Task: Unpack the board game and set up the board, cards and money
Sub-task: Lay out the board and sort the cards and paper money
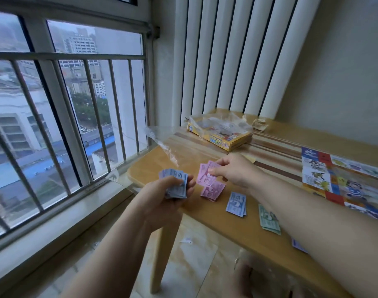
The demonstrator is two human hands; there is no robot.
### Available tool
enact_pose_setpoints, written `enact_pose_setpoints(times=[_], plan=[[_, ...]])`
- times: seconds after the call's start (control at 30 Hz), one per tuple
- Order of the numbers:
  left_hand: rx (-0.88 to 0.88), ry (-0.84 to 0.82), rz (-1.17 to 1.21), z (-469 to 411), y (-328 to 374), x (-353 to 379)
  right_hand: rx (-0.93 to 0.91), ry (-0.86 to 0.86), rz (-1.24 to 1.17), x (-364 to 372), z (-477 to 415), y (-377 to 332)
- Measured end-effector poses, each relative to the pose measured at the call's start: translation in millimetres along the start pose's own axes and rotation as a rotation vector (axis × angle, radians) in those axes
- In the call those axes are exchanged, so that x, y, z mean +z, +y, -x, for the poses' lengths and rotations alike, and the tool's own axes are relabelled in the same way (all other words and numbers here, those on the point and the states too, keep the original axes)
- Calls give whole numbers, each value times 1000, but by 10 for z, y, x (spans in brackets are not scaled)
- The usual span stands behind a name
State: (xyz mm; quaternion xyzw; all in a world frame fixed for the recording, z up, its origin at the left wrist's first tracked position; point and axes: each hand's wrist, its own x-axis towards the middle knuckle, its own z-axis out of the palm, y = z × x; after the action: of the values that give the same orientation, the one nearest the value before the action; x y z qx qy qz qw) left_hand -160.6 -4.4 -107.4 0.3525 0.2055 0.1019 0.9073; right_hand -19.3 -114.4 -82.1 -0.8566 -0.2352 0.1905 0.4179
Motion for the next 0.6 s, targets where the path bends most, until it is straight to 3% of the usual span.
enact_pose_setpoints(times=[0.1,0.23,0.3,0.4,0.5,0.6], plan=[[-14,-21,21,37,16,-4,-30,49,101,106,-21,129],[52,-45,-1,39,-34,41,-116,146,423,157,61,219],[62,-47,-52,27,-71,60,-181,200,316,61,121,172],[68,-31,-171,14,-150,150,-170,39,-49,-122,305,23],[67,-59,-263,3,-256,300,-176,-94,32,-230,446,-1],[35,-106,-234,21,-312,406,-148,-83,60,-312,472,84]])
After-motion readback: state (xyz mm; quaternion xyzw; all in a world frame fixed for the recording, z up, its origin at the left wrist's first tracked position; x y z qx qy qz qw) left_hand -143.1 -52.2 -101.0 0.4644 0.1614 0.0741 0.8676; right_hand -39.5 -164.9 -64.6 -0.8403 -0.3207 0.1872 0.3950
